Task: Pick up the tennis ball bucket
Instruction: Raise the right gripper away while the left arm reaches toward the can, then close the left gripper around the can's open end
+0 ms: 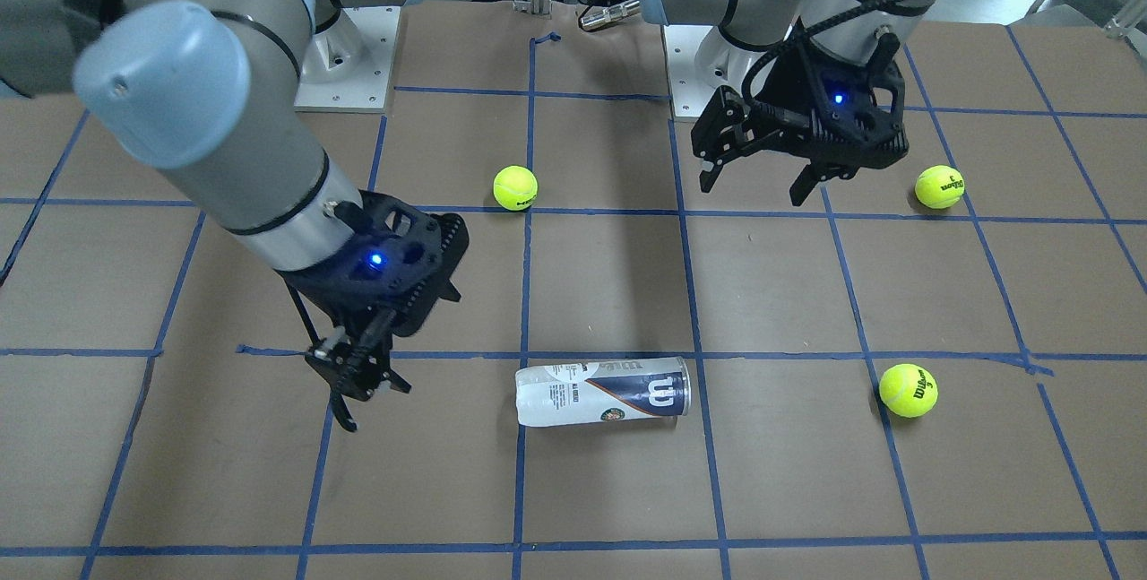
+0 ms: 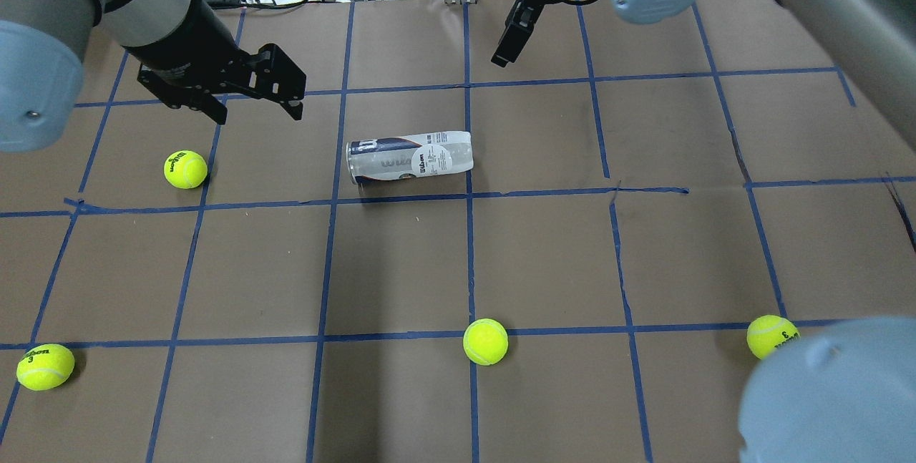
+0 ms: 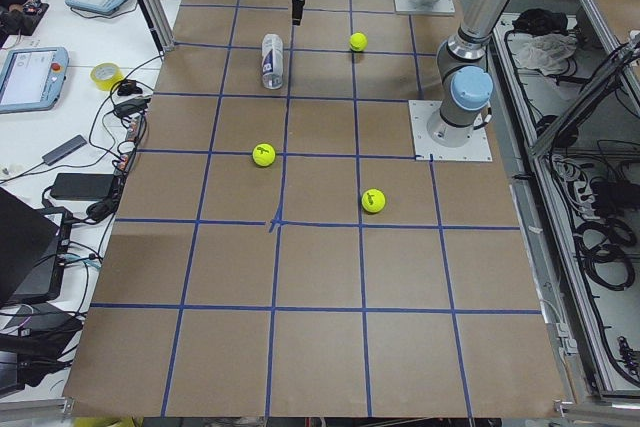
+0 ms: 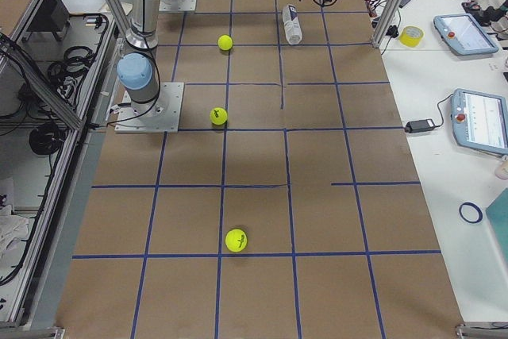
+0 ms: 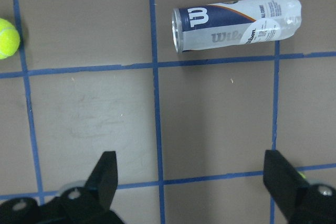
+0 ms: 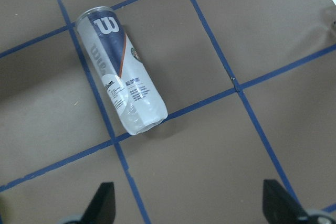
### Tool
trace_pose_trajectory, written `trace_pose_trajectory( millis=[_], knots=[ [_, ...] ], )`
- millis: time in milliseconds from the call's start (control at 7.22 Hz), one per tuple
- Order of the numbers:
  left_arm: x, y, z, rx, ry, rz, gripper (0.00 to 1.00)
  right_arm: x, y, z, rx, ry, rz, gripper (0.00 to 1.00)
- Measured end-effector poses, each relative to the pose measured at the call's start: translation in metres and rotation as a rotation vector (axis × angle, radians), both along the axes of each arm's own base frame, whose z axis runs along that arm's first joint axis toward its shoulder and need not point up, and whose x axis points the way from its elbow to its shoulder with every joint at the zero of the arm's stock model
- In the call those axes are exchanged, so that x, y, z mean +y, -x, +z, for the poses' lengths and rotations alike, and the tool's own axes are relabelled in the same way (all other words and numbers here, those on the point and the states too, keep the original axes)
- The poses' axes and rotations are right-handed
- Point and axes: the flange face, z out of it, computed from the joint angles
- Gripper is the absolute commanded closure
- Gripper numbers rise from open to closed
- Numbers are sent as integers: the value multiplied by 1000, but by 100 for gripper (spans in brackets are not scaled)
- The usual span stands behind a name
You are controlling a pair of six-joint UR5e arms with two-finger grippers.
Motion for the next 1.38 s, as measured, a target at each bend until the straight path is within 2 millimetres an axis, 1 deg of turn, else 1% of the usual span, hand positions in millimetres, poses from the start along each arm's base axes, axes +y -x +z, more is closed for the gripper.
trace_pose_trajectory(
  millis=[138, 277, 415, 554, 692, 831, 969, 1108, 1246, 1385],
  knots=[
    [-19, 1, -23, 45, -19, -15, 0, 15, 35, 24, 3, -48, -64, 0],
    [-39, -5, -52, 66, -53, -28, 0, 21, 73, 37, -3, -93, -143, 0],
    [-61, -14, -81, 95, -77, -28, 0, 28, 99, 48, -10, -132, -245, 0],
    [-81, -22, -106, 130, -80, -21, 0, 39, 109, 62, -8, -155, -356, 0],
    [-98, -30, -130, 159, -78, -13, 0, 53, 113, 75, 5, -168, -463, 0],
    [-112, -39, -151, 186, -66, -19, 0, 66, 114, 84, 19, -176, -558, 0],
    [-124, -44, -170, 204, -44, -44, 0, 76, 111, 91, 38, -173, -624, 0],
    [-131, -45, -187, 235, -38, -66, 0, 83, 102, 97, 88, -144, -694, 0],
    [-133, -48, -203, 300, -43, -72, 0, 88, 88, 102, 142, -108, -773, 0],
    [-132, -54, -220, 374, -56, -58, 0, 90, 78, 101, 161, -96, -815, 0]
  ],
)
